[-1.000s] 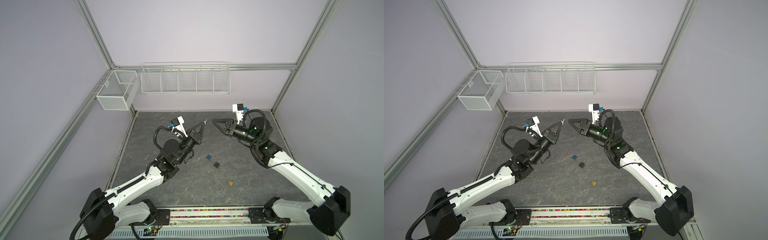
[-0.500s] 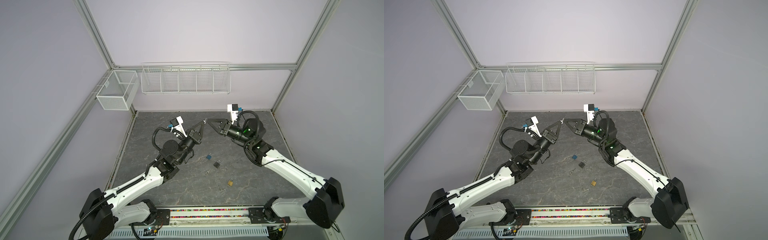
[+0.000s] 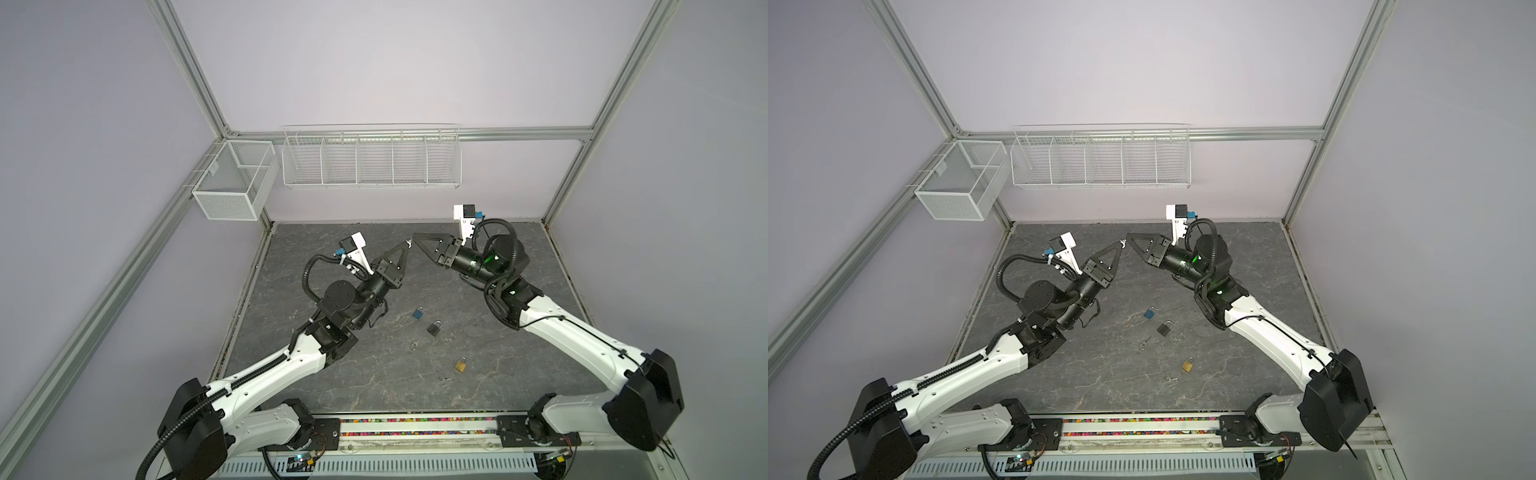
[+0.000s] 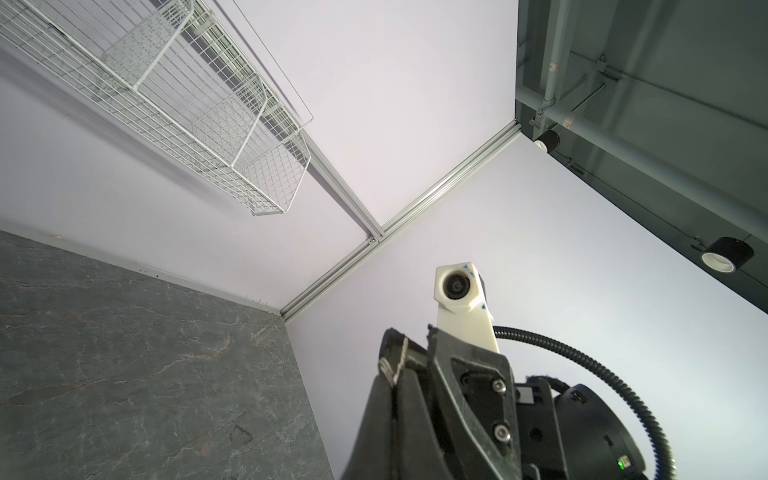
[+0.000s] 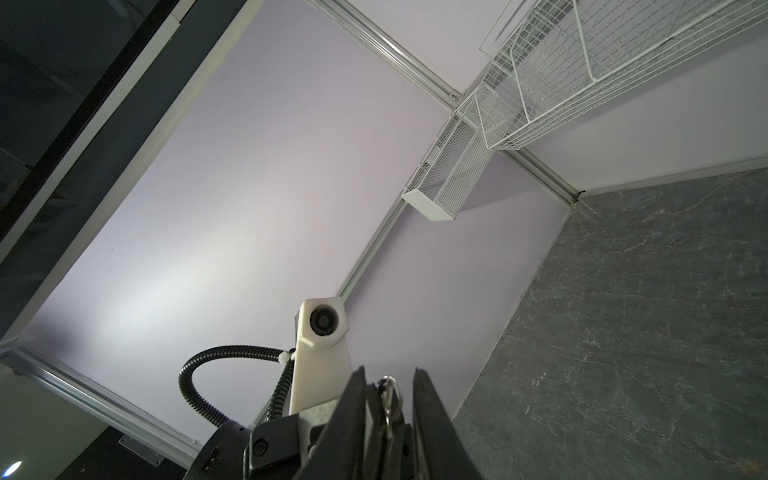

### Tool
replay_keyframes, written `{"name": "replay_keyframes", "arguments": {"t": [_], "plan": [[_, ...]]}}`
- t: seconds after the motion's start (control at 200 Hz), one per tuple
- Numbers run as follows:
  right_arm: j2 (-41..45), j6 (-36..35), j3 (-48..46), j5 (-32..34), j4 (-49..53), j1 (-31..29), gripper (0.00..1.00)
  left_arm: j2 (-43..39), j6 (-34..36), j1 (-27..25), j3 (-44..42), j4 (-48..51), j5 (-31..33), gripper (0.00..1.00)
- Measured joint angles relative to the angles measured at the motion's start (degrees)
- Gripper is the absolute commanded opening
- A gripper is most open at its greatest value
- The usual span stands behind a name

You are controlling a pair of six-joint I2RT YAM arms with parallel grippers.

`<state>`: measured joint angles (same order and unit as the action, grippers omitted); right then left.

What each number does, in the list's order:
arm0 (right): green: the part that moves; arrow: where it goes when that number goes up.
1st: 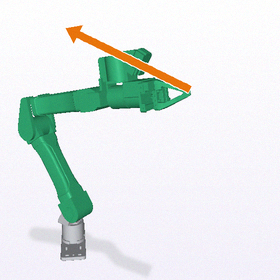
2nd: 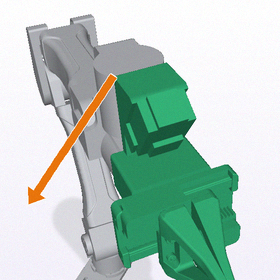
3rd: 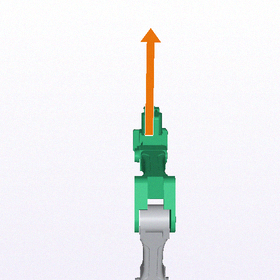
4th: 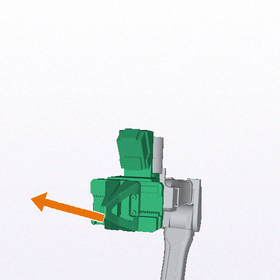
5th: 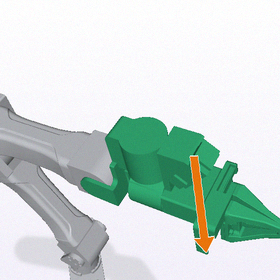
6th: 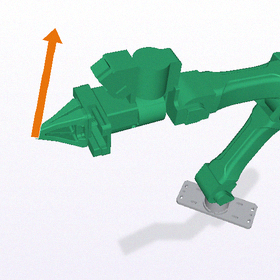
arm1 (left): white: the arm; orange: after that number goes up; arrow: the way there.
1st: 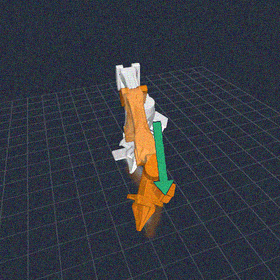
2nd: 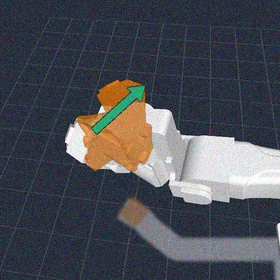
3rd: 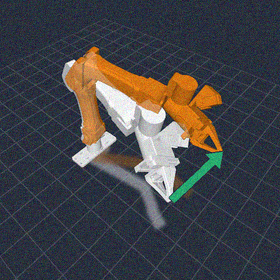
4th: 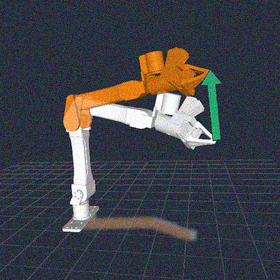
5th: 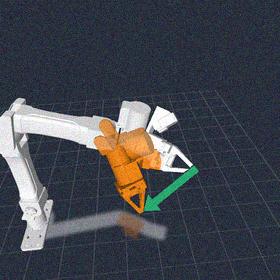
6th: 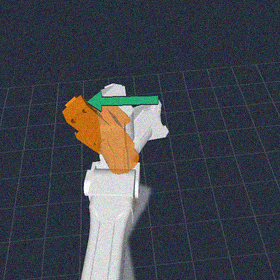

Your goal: Unlock with the key

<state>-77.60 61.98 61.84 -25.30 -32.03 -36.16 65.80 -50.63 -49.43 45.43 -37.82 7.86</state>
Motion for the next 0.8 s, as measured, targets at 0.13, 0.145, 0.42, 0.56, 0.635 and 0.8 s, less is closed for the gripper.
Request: {"name": "replay_keyframes", "arguments": {"t": [0.13, 0.145, 0.42, 0.56, 0.635, 0.8], "plan": [[-0.94, -0.02, 0.68, -0.07, -0.04, 0.02, 0.21, -0.02, -0.17, -0.13, 0.0, 0.0, -0.2, 0.0], [-1.09, -0.02, 0.79, -0.02, -0.07, 0.02, 0.21, -0.02, -0.17, -0.13, 0.0, 0.0, -0.2, 0.0], [-2.27, 0.15, 1.62, -0.26, -0.26, 0.02, 0.16, -0.02, -0.17, -0.13, 0.0, 0.39, -0.17, 0.0], [-2.29, 0.15, 1.7, -0.46, -0.5, 0.02, 0.12, -0.02, -0.33, -0.15, -0.02, 0.42, -0.17, 0.0], [-2.4, 0.15, 1.95, -0.63, -0.5, 0.02, 0.12, -0.02, -0.33, -0.15, -0.02, 0.42, -0.17, 0.0], [-2.8, 0.17, 2.34, -1.31, -0.79, 0.02, 0.06, -0.02, -0.33, -0.15, -0.02, 0.66, -0.17, 0.0]]}}
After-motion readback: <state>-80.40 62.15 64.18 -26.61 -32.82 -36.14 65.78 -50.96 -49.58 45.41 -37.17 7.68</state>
